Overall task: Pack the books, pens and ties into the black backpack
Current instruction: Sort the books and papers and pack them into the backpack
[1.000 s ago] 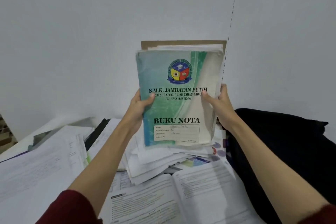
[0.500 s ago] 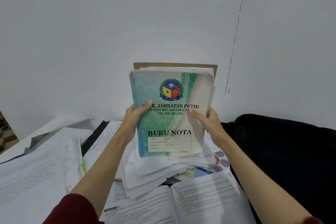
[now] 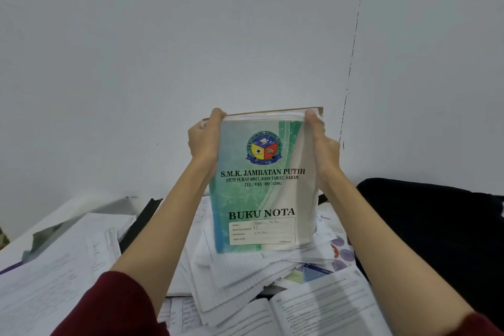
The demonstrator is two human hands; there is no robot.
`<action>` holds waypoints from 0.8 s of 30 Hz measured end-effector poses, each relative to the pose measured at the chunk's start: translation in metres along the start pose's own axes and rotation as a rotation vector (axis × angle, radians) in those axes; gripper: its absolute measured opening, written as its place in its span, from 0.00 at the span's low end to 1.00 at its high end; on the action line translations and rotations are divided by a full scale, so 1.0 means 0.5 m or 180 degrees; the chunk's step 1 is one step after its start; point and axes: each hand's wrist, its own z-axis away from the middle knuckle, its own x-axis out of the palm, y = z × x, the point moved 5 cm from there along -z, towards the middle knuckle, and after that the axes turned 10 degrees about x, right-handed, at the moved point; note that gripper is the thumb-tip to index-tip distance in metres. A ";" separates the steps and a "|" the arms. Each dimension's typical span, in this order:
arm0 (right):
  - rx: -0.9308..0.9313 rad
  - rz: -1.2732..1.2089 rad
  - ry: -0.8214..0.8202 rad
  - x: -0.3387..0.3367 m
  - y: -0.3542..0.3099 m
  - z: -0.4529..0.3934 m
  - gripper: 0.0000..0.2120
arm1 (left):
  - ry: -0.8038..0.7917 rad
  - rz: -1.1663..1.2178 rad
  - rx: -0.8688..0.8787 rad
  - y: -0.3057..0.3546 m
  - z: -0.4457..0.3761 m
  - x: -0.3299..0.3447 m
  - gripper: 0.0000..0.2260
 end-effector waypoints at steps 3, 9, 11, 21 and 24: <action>0.0068 -0.0006 -0.0087 0.003 0.003 0.013 0.47 | -0.0048 -0.0141 0.0053 -0.003 0.000 0.001 0.15; -0.0069 0.0129 -0.0834 -0.034 0.030 0.010 0.49 | -0.0783 -0.0062 0.0233 -0.017 0.005 -0.010 0.27; -0.0029 0.0113 -0.0956 -0.037 0.068 0.010 0.40 | -0.1171 -0.0066 0.0015 -0.069 0.028 -0.024 0.39; 0.0248 0.0165 -0.1247 -0.015 0.100 0.002 0.48 | -0.0764 0.0213 -0.0461 -0.157 0.060 -0.045 0.27; 0.0251 0.0068 -0.1164 -0.018 0.126 0.005 0.44 | -0.0678 0.0190 -0.0392 -0.162 0.070 -0.038 0.25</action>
